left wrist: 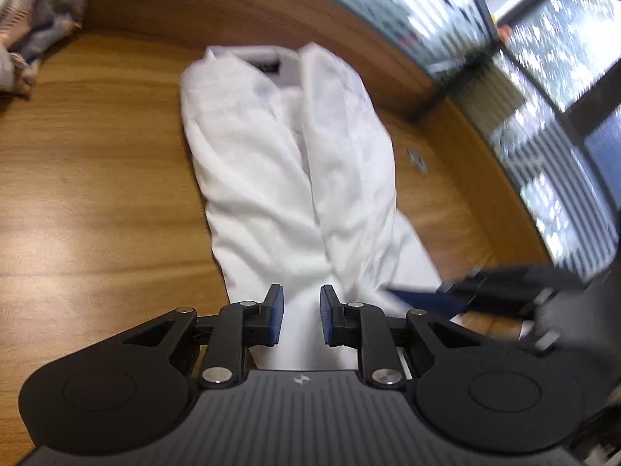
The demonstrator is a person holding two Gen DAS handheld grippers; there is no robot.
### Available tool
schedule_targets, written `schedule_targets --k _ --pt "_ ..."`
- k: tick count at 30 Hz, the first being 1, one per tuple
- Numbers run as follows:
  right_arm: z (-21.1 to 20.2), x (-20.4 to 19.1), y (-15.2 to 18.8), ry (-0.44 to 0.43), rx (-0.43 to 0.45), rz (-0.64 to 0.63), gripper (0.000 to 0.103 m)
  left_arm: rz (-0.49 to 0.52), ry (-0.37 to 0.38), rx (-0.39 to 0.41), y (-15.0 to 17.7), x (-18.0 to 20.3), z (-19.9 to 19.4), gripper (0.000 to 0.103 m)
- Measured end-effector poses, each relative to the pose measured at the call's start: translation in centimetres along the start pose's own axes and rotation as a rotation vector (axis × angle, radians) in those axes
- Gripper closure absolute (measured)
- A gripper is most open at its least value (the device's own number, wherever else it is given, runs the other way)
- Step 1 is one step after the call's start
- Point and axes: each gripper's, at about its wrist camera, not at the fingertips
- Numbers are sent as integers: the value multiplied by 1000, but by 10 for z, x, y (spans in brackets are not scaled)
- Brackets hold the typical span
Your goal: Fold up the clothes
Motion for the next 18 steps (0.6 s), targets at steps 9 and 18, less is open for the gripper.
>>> schedule_targets --k 9,18 --pt "-6 -16 9 -21 54 -62 48 65 -2 128 -62 25 5 46" --pt "-55 15 13 -21 147 62 50 -53 20 124 -113 10 59 60"
Point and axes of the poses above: each gripper's, at about its wrist camera, not at the fingertips, and z roughly the way its jaws point, x to its right, y to its underside, and after that the axes turned 1 degree about x, right-handed
